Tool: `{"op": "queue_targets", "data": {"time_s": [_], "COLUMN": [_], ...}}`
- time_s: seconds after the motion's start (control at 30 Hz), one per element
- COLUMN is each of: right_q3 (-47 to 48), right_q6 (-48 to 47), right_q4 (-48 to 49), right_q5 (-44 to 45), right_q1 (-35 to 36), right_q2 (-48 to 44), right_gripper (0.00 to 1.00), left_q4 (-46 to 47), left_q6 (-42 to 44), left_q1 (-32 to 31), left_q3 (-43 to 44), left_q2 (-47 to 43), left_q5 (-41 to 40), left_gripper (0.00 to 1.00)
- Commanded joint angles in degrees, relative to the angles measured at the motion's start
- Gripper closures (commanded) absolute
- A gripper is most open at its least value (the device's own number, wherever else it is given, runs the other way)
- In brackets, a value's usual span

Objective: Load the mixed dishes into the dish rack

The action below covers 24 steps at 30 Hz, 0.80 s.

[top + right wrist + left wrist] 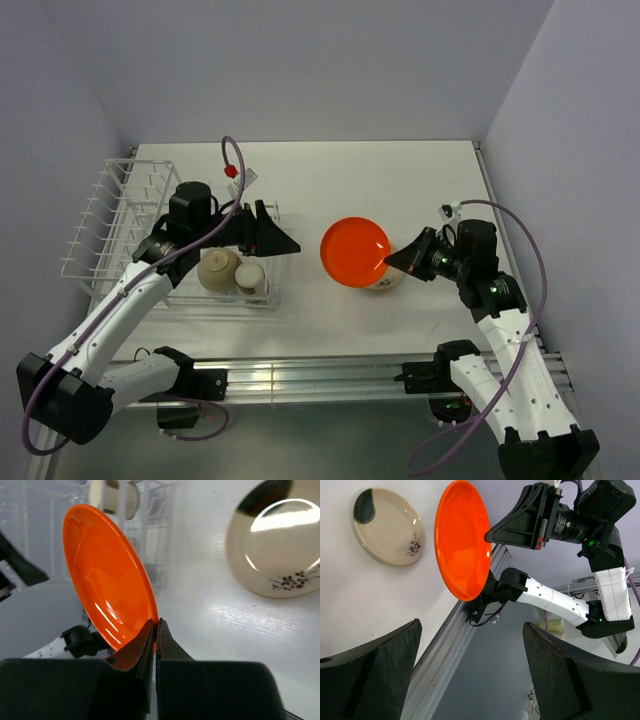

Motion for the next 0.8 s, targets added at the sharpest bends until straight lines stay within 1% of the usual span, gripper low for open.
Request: {"op": "queue_targets", "data": {"time_s": [0.0, 0.13, 0.27, 0.53, 0.67, 0.77], "right_q3": [5.23, 6.64, 7.26, 8.75, 9.28, 9.19], "right_q6": [-1.21, -0.08, 1.16, 3.09, 3.71, 4.41], "right_q4": [1.20, 1.90, 3.22, 5.41, 6.29, 7.61], "right_q5": [-6.63, -10.40, -11.73, -10.41, -8.30, -7.43], "right_q1": [0.71, 1.41, 2.55, 6.95, 10.19, 11.69], "right_q2": [-1.07, -0.37, 0.24, 1.91, 2.88, 3.67], "right_gripper": [1.00, 1.00, 1.00, 1.00, 1.00, 1.00], "left_q4": [3.62, 3.80, 4.41, 6.43, 7.66, 8.10], "left_q6": [-0.73, -0.99, -1.43, -2.57, -3.45, -3.89], "left_q1": [-1.66, -3.50, -5.52, -6.76, -7.20, -7.55], "left_q3": [3.12, 4.25, 5.49, 6.37, 6.19, 6.02], "left_q2": [0.99, 2.49, 4.07, 5.39, 6.00, 6.44], "left_q5": [-0.31, -1.89, -2.33, -2.25, -1.98, -1.19], "left_gripper": [0.12, 0.12, 0.12, 0.14, 0.21, 0.30]}}
